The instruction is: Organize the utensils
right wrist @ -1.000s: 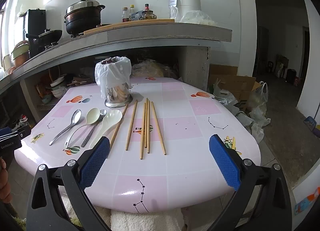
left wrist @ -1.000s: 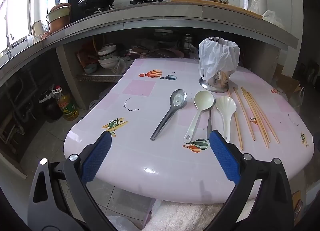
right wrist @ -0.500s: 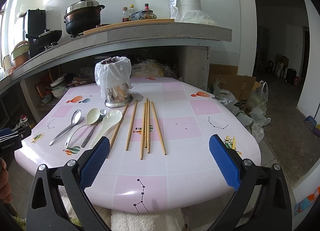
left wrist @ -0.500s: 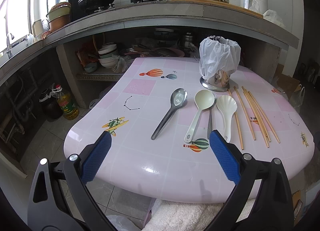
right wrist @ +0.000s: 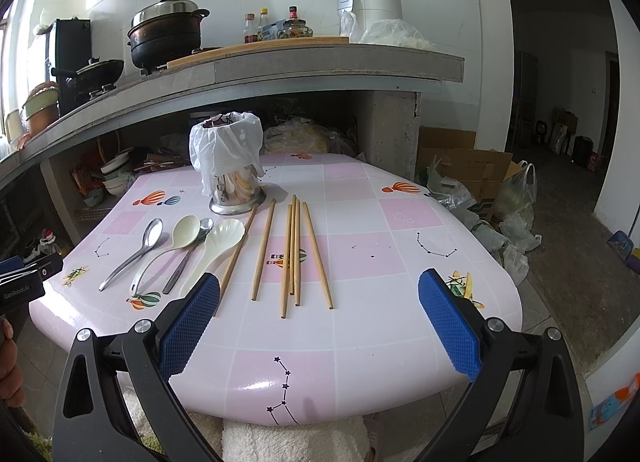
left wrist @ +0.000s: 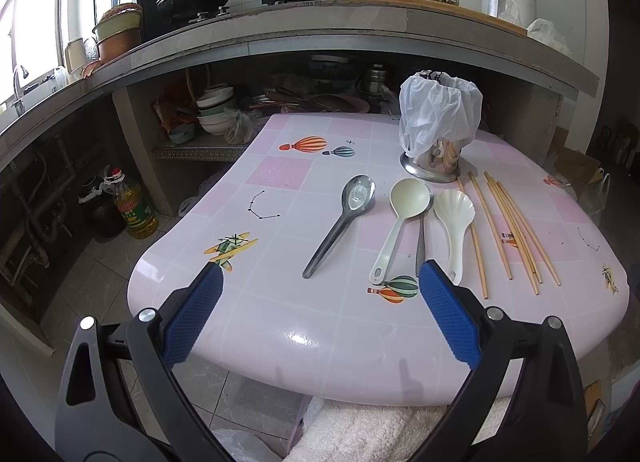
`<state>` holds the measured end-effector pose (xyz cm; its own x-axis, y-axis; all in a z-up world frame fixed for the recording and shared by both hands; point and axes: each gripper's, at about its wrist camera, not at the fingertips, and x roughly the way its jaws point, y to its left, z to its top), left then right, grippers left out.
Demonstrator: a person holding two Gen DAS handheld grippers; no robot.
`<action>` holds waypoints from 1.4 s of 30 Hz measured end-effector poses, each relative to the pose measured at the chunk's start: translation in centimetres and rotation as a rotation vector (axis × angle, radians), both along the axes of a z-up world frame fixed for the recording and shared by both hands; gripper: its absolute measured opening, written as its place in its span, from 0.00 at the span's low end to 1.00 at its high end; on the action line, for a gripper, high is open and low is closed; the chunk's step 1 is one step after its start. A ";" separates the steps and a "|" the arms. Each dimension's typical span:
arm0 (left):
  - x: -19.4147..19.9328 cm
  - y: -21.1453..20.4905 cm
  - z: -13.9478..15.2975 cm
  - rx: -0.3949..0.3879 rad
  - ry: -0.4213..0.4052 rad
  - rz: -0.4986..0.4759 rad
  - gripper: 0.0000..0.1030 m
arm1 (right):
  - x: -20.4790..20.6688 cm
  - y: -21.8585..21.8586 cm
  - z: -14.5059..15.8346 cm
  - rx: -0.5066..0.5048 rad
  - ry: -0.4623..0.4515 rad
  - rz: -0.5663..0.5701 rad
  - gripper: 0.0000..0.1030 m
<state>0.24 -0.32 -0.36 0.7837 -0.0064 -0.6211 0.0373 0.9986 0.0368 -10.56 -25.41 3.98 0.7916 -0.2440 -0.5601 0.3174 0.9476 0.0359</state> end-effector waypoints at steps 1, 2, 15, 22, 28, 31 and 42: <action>0.0 0.0 0.0 0.000 0.000 0.000 0.92 | 0.0 0.0 0.0 0.000 0.001 0.000 0.94; 0.0 0.0 0.0 0.000 0.001 0.000 0.92 | 0.0 0.0 0.0 0.001 0.001 0.000 0.94; 0.0 0.0 -0.1 -0.001 0.003 0.000 0.92 | 0.0 0.0 0.0 0.002 0.002 0.000 0.94; 0.0 0.0 -0.1 0.000 0.003 0.000 0.92 | -0.1 0.0 0.0 0.002 0.001 -0.001 0.94; 0.1 0.1 -0.2 0.000 0.004 0.000 0.92 | -0.1 0.0 0.0 0.002 0.002 0.000 0.94; 0.0 0.1 -0.2 0.000 0.003 0.000 0.92 | -0.1 0.0 0.0 0.002 0.002 0.000 0.94; 0.0 0.0 -0.3 0.000 0.007 -0.001 0.92 | -0.1 0.0 0.2 0.002 0.002 0.001 0.94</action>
